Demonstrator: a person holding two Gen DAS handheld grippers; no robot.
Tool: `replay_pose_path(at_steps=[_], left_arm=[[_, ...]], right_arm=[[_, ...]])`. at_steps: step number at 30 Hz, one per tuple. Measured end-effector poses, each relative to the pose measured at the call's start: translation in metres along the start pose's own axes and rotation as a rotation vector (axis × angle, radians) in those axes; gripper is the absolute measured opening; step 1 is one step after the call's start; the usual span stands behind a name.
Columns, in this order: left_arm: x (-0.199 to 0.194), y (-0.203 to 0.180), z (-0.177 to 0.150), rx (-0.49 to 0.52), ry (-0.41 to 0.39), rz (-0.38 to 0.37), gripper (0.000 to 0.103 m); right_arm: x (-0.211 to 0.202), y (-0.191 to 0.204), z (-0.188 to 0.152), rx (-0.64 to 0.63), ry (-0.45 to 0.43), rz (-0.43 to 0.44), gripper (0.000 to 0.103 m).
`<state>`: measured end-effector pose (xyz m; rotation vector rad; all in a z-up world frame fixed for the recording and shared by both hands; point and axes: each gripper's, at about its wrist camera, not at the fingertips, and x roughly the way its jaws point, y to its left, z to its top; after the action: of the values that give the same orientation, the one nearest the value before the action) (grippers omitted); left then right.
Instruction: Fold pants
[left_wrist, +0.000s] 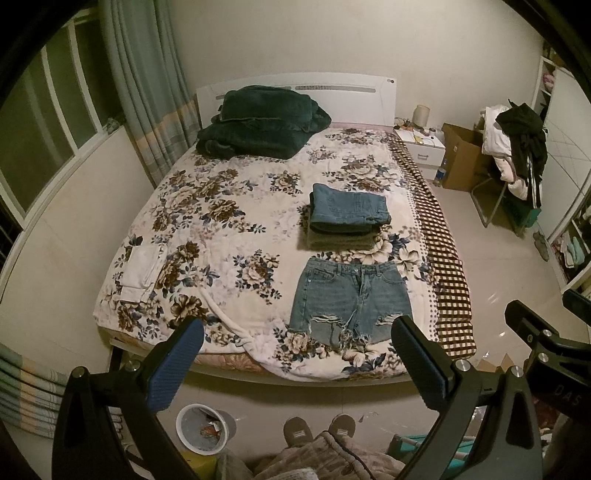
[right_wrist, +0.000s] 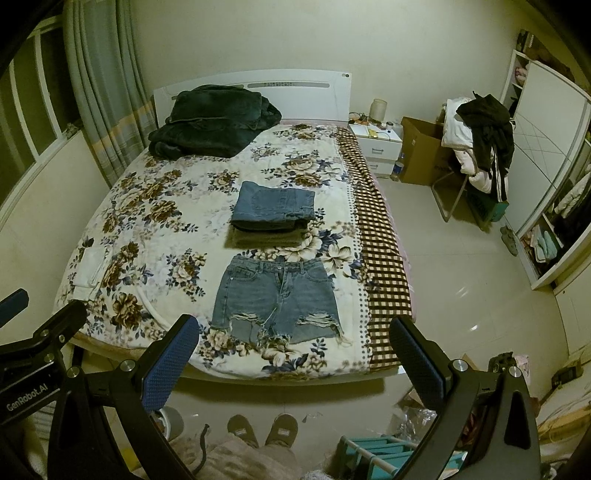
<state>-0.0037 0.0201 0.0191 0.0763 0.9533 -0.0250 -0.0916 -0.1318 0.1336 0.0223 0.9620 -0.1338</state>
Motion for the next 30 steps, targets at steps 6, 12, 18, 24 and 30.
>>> replay_pose_path(at_steps=[6,12,18,24,30], left_arm=[[0.0,0.0,-0.002,0.002,-0.002,-0.001,0.103],[0.0,0.001,-0.003,0.001,-0.003,-0.003,0.103],[-0.001,0.002,-0.001,0.003,-0.005,-0.006,0.103],[0.006,0.004,0.006,-0.003,-0.026,0.033,0.103],[0.063,0.017,0.033,0.007,-0.02,0.092,0.103]], right_arm=[[-0.01,0.007,0.004,0.001,-0.002,0.0,0.103],[-0.014,0.009,0.004,0.005,0.003,0.001,0.103],[-0.02,0.013,0.004,0.017,0.003,-0.003,0.103],[0.012,0.007,-0.004,0.054,-0.01,-0.02,0.103],[0.072,0.006,0.005,0.082,-0.004,-0.035,0.103]])
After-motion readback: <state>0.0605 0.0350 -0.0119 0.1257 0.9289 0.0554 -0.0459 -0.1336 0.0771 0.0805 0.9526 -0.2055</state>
